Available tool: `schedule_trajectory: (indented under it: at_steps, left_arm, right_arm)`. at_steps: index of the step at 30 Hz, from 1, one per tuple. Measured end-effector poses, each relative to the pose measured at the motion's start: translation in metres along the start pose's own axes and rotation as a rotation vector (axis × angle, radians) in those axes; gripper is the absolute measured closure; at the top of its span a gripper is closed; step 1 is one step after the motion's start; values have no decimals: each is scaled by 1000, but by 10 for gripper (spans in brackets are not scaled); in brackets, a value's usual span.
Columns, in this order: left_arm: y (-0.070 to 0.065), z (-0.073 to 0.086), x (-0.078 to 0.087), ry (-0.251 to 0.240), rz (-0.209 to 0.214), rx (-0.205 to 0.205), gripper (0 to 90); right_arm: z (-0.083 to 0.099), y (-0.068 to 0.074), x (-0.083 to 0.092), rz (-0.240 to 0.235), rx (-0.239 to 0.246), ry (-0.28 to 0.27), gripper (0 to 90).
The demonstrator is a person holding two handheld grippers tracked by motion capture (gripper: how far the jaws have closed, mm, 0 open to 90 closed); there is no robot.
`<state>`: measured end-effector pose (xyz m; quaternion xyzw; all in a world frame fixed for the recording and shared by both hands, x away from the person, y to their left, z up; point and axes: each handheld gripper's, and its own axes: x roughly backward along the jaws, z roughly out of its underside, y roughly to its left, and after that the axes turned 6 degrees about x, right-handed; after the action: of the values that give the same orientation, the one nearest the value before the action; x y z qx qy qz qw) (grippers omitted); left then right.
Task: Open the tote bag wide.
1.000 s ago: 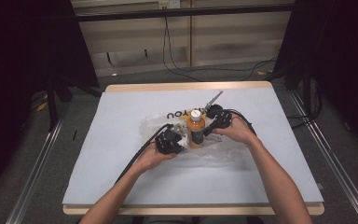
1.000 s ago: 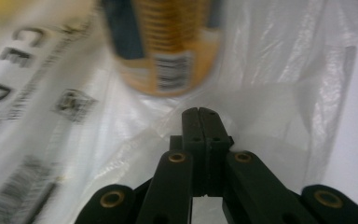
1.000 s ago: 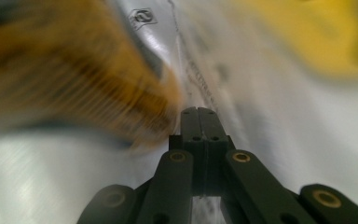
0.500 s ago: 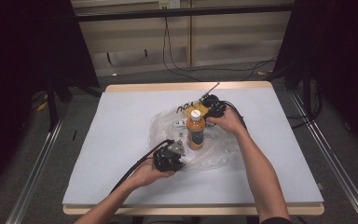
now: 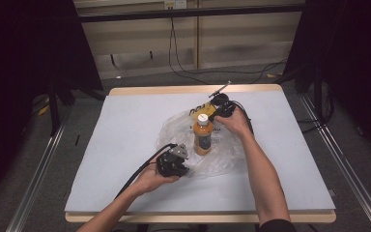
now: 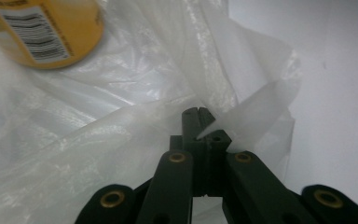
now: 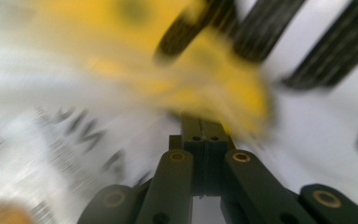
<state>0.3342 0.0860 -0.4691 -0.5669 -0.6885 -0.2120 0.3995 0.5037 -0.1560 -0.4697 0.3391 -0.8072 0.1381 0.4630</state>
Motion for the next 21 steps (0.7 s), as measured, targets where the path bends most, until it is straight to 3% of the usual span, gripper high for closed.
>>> schedule_trajectory:
  at_steps: [1, 2, 5, 7, 9, 13, 14, 15, 18, 21]
  left_arm:
    - [3, 1, -3, -40, 35, 18, 900]
    - [5, 1, -4, -55, 39, 32, 900]
    - [10, -1, -5, -66, 28, 52, 900]
    - [11, -3, -3, -61, 22, 53, 900]
    - [11, -2, -5, -103, 25, 71, 900]
    - [13, -5, 1, -141, 26, 90, 900]
    - [14, -5, 5, -129, 18, 78, 900]
    - [13, -5, 4, -169, 17, 102, 900]
    - [17, -5, 9, -191, 10, 115, 900]
    - [18, -4, 14, -254, 16, 142, 900]
  right_arm:
    - [2, 3, 2, -11, 9, -2, 900]
    - [5, 6, 3, -30, 9, -15, 900]
    - [9, 10, 9, -46, 11, -46, 900]
    - [13, 14, 21, -46, 29, -84, 900]
    - [12, 15, 31, -48, 53, -110, 900]
    - [11, 24, 49, -70, 83, -160, 900]
    - [11, 24, 49, -70, 83, -160, 900]
    - [12, 26, 51, -70, 89, -166, 900]
    - [17, 28, 58, -76, 93, -190, 900]
    - [23, 29, 65, -64, 105, -192, 900]
